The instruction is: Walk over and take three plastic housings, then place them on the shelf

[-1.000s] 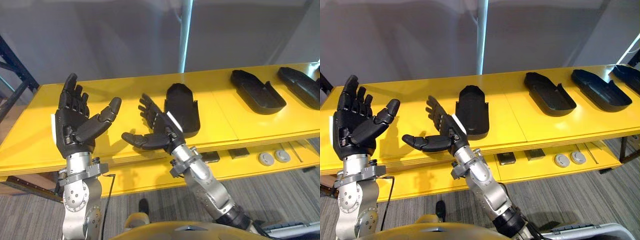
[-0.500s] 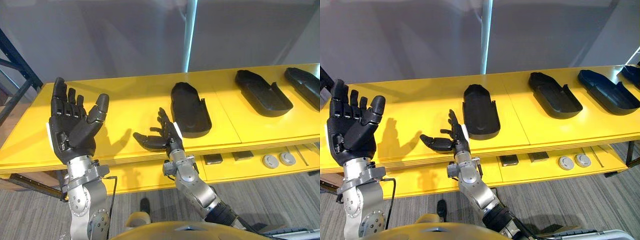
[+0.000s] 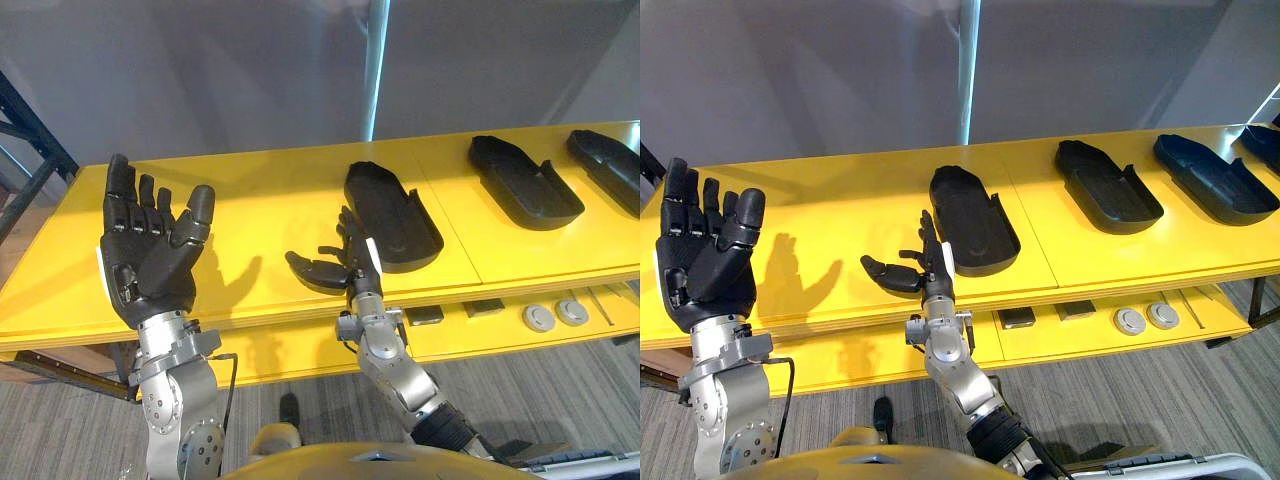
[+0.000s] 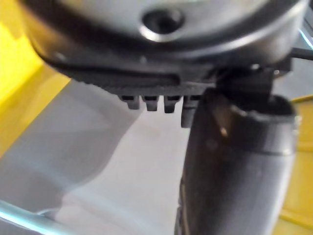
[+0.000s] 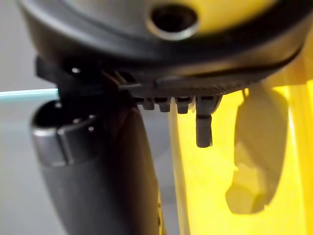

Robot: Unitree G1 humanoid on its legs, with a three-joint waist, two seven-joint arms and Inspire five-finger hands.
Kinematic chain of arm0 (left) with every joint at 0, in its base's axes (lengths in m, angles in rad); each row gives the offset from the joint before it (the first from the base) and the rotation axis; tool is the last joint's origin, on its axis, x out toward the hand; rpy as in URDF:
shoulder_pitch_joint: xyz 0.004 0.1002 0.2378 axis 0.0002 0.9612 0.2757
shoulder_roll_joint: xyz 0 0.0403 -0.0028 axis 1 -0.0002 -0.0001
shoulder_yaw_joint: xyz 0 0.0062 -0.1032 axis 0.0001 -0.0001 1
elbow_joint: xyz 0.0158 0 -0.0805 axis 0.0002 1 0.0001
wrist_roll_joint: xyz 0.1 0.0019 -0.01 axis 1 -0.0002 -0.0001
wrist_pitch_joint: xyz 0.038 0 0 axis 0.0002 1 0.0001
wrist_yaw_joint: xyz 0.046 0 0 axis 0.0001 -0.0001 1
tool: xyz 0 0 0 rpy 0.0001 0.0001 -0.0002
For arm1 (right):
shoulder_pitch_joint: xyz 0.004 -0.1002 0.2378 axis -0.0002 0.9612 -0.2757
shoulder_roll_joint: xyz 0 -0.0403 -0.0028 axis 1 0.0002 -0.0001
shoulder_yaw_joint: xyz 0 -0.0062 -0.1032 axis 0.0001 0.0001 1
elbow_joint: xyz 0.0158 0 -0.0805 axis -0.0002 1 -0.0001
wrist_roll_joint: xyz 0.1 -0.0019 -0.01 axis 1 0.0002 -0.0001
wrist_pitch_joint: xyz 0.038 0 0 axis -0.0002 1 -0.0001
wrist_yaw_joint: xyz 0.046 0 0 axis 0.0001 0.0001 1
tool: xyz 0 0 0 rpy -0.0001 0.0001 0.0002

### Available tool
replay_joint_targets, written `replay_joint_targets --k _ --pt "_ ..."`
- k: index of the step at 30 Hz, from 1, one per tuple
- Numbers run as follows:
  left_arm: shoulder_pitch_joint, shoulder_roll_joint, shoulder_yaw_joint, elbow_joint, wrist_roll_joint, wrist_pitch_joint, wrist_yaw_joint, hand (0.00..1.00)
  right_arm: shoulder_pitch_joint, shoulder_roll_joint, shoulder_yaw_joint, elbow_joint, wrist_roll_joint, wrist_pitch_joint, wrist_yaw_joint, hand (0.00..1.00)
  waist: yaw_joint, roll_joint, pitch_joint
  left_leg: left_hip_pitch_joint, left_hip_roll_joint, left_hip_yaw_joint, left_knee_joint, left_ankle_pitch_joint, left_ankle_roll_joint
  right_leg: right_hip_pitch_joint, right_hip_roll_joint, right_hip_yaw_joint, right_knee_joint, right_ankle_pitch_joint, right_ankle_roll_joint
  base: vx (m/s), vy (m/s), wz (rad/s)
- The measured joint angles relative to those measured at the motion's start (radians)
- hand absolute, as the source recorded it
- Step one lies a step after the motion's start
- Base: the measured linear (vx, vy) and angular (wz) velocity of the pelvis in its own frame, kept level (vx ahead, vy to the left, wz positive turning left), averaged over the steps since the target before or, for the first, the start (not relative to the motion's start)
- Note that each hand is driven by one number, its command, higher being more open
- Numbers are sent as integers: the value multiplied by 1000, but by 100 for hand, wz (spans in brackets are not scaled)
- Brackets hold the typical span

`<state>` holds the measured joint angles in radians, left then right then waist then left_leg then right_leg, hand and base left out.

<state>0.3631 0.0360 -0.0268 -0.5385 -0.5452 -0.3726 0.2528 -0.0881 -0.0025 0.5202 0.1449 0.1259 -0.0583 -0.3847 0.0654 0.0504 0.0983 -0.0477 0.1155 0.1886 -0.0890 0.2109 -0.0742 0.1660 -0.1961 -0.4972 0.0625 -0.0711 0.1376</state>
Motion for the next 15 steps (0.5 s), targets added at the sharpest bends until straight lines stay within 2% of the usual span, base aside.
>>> replay_joint_targets --k 5,10,12,15 --pt "0 0 0 0 0 3 -20 100 19 -13 0 -9 49 -43 147 100 -13 -3 2 2 1 5 0 -1 -1 -2 0 7 2 0 0 -1 -10 -2" --pt "1 1 9 0 0 4 -42 100 135 -110 -24 -256 77 -63 290 100 -12 -10 7 4 3 11 0 -4 -2 -4 0 15 2 1 1 -2 -7 -3" --pt "4 2 17 0 1 4 -49 100 200 -144 -119 -402 92 -94 348 100 -14 -15 11 7 7 26 0 -5 -3 -11 1 33 2 2 2 -11 -10 -18" --pt "30 3 37 0 -1 3 -65 100 275 -153 -327 -512 176 -163 389 100 -20 -24 21 23 12 53 0 -13 -5 -14 0 58 3 2 1 -14 -12 -25"
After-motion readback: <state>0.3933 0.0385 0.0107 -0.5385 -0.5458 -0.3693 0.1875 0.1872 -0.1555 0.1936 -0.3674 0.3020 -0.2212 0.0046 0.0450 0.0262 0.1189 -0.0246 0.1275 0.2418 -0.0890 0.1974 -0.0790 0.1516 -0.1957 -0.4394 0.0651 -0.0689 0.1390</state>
